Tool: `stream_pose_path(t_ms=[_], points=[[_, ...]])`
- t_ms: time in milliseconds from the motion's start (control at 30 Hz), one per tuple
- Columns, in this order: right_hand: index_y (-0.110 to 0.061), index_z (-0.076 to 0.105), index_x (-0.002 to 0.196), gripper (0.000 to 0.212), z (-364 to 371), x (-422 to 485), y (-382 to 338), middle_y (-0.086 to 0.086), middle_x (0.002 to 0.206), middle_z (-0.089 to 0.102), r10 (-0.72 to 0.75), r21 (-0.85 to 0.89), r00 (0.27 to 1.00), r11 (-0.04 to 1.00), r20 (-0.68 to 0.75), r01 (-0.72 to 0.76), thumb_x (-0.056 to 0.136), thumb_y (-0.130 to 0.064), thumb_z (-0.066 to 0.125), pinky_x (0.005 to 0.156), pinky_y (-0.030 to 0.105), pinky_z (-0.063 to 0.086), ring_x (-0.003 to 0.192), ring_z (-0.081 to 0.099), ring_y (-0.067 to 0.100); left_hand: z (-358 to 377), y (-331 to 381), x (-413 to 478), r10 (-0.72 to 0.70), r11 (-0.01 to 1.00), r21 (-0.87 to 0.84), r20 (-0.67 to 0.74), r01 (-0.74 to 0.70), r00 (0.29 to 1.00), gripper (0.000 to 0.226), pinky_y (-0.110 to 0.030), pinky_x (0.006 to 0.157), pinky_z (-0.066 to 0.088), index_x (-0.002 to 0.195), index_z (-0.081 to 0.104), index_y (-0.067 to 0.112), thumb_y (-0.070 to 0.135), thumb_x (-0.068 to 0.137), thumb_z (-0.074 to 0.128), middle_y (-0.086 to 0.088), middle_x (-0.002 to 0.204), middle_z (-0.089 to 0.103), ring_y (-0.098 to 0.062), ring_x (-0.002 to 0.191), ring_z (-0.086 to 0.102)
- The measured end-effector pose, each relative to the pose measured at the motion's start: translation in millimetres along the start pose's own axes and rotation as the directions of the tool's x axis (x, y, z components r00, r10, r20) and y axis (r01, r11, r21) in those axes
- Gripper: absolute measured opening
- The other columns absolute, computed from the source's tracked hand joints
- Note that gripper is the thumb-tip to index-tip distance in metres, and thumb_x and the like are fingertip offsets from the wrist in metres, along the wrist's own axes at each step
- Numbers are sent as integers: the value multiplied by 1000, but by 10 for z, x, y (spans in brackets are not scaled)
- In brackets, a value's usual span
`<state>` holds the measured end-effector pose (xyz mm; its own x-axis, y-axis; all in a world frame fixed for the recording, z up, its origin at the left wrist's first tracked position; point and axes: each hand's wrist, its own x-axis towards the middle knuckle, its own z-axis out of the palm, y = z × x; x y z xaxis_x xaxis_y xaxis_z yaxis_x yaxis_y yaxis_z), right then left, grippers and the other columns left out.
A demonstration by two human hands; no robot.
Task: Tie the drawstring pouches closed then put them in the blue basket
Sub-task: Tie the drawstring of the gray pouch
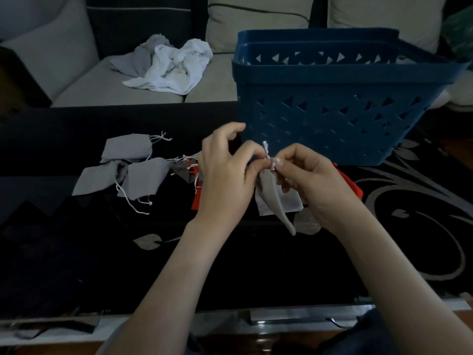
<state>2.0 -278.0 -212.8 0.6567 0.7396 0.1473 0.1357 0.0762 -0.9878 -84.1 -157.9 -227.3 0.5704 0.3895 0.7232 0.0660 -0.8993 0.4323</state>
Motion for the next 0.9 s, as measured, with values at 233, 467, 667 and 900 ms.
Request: stream_pose_path(t_ms=[233, 467, 667, 900], points=[[-13, 59, 75, 18, -16, 10, -21, 1, 66, 59, 32, -7, 985, 999, -169, -34, 92, -9, 57, 58, 20, 42, 59, 53, 7, -54, -58, 29, 4, 1000, 8, 60, -4, 998, 23, -36, 91, 35, 80, 65, 12, 31, 89, 54, -3, 126, 57, -22, 112, 46], [-16, 60, 75, 19, -19, 44, -33, -4, 70, 64, 29, -20, 966, 999, -258, -35, 92, -10, 58, 60, 21, 46, 66, 58, 9, -172, 133, 78, -291, 744, -490, 375, 455, 880, 21, -22, 73, 49, 77, 62, 18, 14, 95, 53, 10, 122, 63, -7, 86, 63], [-13, 56, 80, 16, -130, 30, -61, -2, 65, 57, 134, 238, 983, 966, -124, -101, 96, -11, 51, 49, 18, 42, 55, 52, 7, -135, 114, 81, -276, 526, -580, 575, 622, 770, 19, -11, 63, 44, 84, 53, 16, 32, 90, 60, 15, 60, 54, -1, 62, 52], [-11, 62, 84, 19, -165, 49, 6, 2, 72, 67, 273, 279, 954, 932, -124, -230, 94, -27, 55, 60, 23, 53, 66, 65, 13, 38, -9, 42, -358, 573, -451, 613, 684, 704, 18, -23, 72, 49, 95, 60, 12, 9, 82, 71, 9, 62, 63, -6, 66, 61]])
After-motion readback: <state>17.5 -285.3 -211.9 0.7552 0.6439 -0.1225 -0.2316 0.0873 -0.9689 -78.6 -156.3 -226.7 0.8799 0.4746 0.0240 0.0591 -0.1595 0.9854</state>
